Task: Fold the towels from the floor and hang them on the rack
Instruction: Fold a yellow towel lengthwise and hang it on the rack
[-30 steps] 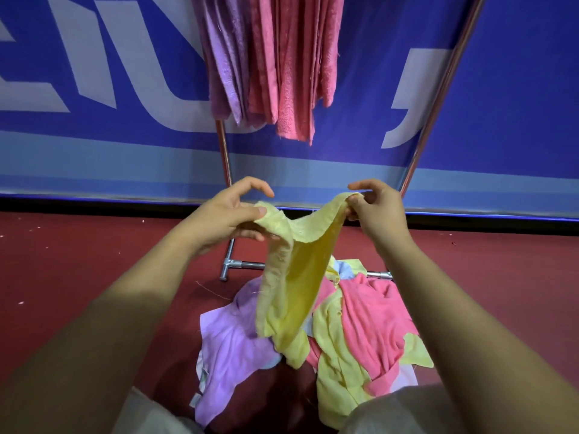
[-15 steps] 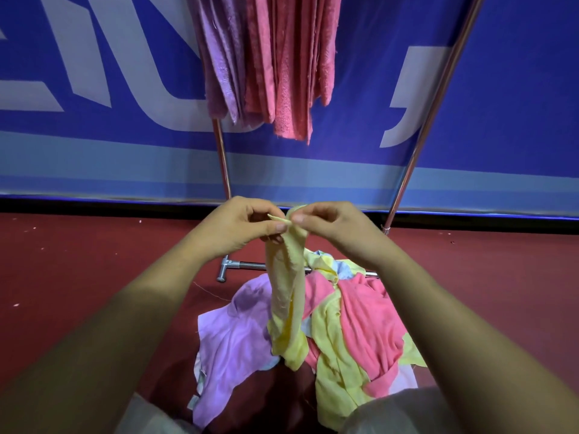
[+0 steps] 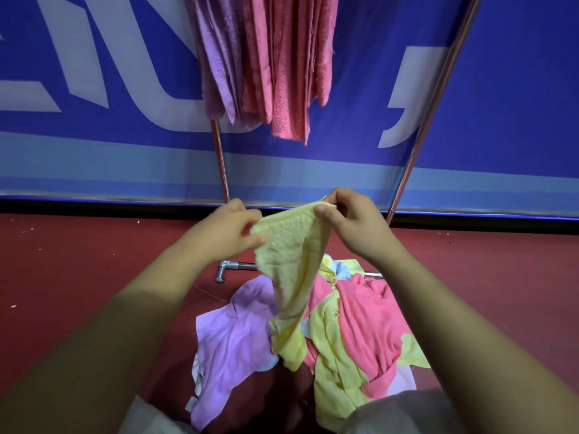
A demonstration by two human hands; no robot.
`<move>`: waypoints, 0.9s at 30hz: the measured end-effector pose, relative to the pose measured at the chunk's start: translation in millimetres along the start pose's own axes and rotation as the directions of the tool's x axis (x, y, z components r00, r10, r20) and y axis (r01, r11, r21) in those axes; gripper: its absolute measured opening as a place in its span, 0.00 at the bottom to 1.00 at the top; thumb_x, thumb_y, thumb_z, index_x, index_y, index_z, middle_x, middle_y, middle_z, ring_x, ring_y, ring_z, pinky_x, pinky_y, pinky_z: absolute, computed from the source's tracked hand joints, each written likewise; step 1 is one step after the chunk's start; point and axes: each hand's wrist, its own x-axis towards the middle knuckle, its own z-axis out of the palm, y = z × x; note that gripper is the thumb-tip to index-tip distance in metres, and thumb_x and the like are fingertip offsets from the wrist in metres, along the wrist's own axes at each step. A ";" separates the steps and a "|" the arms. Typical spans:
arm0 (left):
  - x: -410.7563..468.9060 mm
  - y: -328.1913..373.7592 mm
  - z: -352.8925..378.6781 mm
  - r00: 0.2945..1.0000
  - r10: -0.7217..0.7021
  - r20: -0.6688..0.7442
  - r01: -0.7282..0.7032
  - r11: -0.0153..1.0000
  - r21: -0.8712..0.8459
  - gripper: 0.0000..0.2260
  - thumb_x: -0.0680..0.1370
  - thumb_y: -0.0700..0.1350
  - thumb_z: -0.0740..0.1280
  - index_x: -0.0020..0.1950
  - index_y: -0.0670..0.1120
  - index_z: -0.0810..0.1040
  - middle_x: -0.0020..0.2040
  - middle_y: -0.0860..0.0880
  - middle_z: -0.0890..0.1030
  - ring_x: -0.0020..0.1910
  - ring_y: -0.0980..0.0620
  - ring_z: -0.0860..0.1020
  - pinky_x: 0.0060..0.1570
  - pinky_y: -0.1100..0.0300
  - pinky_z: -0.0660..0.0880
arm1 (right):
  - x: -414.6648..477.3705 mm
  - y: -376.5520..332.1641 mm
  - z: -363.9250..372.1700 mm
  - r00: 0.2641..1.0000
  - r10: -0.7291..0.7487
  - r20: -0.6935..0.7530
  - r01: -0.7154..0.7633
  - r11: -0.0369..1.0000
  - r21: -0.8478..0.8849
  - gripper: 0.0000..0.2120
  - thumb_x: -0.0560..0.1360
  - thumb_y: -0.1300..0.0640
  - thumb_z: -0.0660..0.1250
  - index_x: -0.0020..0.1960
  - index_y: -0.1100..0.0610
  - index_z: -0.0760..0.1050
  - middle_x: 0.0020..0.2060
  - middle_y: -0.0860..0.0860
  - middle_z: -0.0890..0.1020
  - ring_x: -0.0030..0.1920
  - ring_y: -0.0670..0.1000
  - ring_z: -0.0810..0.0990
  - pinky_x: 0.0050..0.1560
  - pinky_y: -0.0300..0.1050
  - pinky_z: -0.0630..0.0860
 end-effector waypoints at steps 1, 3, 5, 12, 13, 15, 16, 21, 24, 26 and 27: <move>1.3 -2.5 -4.0 0.997 -0.024 -0.074 0.023 1.000 -0.017 0.10 0.74 0.54 0.72 0.43 0.50 0.76 0.44 0.49 0.73 0.46 0.50 0.74 0.50 0.57 0.69 | 1.0 1.1 -1.4 0.999 0.000 -0.051 -0.001 1.000 -0.014 0.09 0.79 0.54 0.68 0.42 0.56 0.74 0.32 0.46 0.75 0.31 0.45 0.71 0.34 0.40 0.68; 3.5 -4.2 -14.1 0.974 -0.093 -0.207 0.073 0.992 -0.102 0.11 0.74 0.54 0.72 0.40 0.50 0.77 0.41 0.50 0.78 0.43 0.51 0.77 0.45 0.57 0.70 | 4.0 3.4 -4.8 0.987 0.033 -0.159 -0.028 0.999 0.035 0.10 0.77 0.54 0.71 0.43 0.58 0.75 0.32 0.48 0.76 0.31 0.45 0.71 0.33 0.38 0.67; 3.0 -0.7 -20.5 0.951 -0.171 -0.258 0.101 0.959 -0.264 0.10 0.73 0.54 0.74 0.39 0.49 0.79 0.36 0.52 0.82 0.38 0.55 0.78 0.41 0.57 0.72 | 6.4 4.7 -8.9 0.972 0.100 -0.212 -0.062 0.982 0.180 0.12 0.75 0.55 0.74 0.42 0.61 0.76 0.31 0.51 0.78 0.30 0.46 0.72 0.31 0.38 0.70; -0.3 6.8 -25.3 0.939 -0.246 -0.242 0.017 0.733 -0.680 0.10 0.68 0.56 0.77 0.41 0.51 0.82 0.40 0.44 0.85 0.38 0.53 0.79 0.46 0.54 0.74 | 2.8 5.4 -15.7 0.960 0.177 -0.218 -0.081 0.917 0.391 0.08 0.76 0.58 0.72 0.41 0.58 0.76 0.33 0.53 0.81 0.34 0.49 0.78 0.42 0.47 0.77; -0.9 8.7 -26.7 0.931 -0.250 -0.266 -0.005 0.721 -0.693 0.08 0.69 0.53 0.77 0.42 0.51 0.83 0.40 0.45 0.85 0.39 0.53 0.78 0.46 0.55 0.74 | 2.4 4.9 -16.1 0.955 0.190 -0.228 -0.085 0.911 0.403 0.08 0.76 0.58 0.72 0.40 0.57 0.76 0.33 0.53 0.81 0.35 0.49 0.78 0.44 0.49 0.77; -3.5 14.1 -28.3 0.913 -0.249 -0.322 -0.036 0.739 -0.673 0.04 0.72 0.46 0.77 0.43 0.50 0.83 0.40 0.47 0.84 0.39 0.55 0.78 0.46 0.59 0.73 | 0.0 1.5 -16.2 0.950 0.206 -0.233 -0.085 0.892 0.443 0.08 0.76 0.58 0.72 0.40 0.58 0.76 0.33 0.53 0.81 0.36 0.50 0.77 0.45 0.50 0.75; -5.0 16.4 -29.0 0.906 -0.249 -0.342 -0.042 0.751 -0.659 0.04 0.73 0.44 0.76 0.43 0.50 0.83 0.40 0.46 0.84 0.39 0.55 0.78 0.46 0.59 0.74 | -1.6 -1.2 -16.1 0.949 0.213 -0.232 -0.082 0.878 0.472 0.08 0.76 0.59 0.72 0.40 0.58 0.76 0.33 0.53 0.80 0.36 0.50 0.76 0.45 0.49 0.74; -13.5 27.8 -43.0 0.898 -0.238 -0.370 -0.072 0.751 -0.656 0.03 0.73 0.42 0.75 0.44 0.47 0.83 0.40 0.46 0.84 0.40 0.57 0.78 0.47 0.61 0.77 | -12.2 -13.9 -23.8 0.938 0.242 -0.250 -0.049 0.803 0.594 0.06 0.73 0.60 0.75 0.41 0.59 0.79 0.35 0.51 0.82 0.38 0.48 0.79 0.51 0.50 0.77; -17.6 44.4 -62.7 0.886 -0.219 -0.410 -0.084 0.792 -0.605 0.04 0.74 0.42 0.74 0.43 0.50 0.81 0.38 0.52 0.82 0.37 0.59 0.76 0.42 0.67 0.72 | -14.9 -32.7 -36.5 0.937 0.226 -0.268 -0.029 0.812 0.584 0.06 0.72 0.61 0.76 0.41 0.60 0.79 0.37 0.54 0.82 0.38 0.48 0.80 0.51 0.49 0.78; -20.6 56.1 -84.1 0.872 -0.217 -0.439 -0.080 0.821 -0.565 0.05 0.74 0.43 0.74 0.41 0.52 0.80 0.37 0.51 0.81 0.36 0.57 0.75 0.40 0.65 0.71 | -13.7 -53.3 -50.4 0.939 0.192 -0.284 0.000 0.828 0.561 0.06 0.72 0.61 0.76 0.41 0.60 0.79 0.37 0.55 0.83 0.39 0.49 0.80 0.50 0.50 0.78; -21.6 61.8 -97.6 0.862 -0.222 -0.455 -0.075 0.833 -0.548 0.06 0.74 0.44 0.74 0.40 0.53 0.80 0.37 0.50 0.82 0.36 0.56 0.76 0.41 0.63 0.72 | -12.1 -66.4 -59.5 0.942 0.166 -0.291 0.023 0.835 0.549 0.06 0.72 0.61 0.76 0.40 0.59 0.79 0.37 0.55 0.83 0.40 0.50 0.80 0.51 0.52 0.78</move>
